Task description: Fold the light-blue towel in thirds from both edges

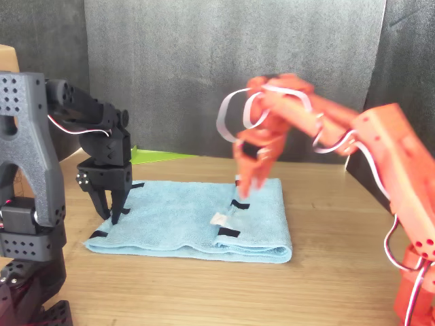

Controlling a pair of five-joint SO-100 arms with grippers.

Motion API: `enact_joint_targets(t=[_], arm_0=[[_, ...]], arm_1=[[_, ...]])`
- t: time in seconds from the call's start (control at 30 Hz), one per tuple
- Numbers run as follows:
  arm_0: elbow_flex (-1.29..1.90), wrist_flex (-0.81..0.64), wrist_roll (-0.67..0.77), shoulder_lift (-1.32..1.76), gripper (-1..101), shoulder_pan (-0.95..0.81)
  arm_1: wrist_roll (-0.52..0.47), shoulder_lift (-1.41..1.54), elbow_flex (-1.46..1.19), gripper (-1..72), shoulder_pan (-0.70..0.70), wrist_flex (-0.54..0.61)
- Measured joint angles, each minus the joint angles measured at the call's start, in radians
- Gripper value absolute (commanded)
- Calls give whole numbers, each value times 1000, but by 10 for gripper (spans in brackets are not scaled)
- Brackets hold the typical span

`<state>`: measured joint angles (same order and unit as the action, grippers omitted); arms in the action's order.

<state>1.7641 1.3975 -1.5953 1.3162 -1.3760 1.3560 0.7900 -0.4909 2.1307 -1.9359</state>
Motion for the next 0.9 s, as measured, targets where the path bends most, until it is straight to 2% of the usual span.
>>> enact_joint_targets(t=[0.13,0.27,0.53,0.63,0.73,0.77,0.9], arm_0=[[2,18,-3,52,-2,28],[-28,78,-17,89,-2,40],[-115,158,-40,110,-2,55],[-163,183,-40,110,-2,84],[-218,225,-40,110,-2,114],[-247,241,-40,110,-2,123],[-367,308,-51,71,-2,176]], arm_1=[[2,71,-89,219,-132,-2],[2,117,-170,226,-202,11],[14,270,-465,231,-304,163],[12,322,-586,179,-348,219],[5,377,-681,21,-382,262],[-2,396,-710,1,-396,279],[-23,466,-815,1,-462,305]])
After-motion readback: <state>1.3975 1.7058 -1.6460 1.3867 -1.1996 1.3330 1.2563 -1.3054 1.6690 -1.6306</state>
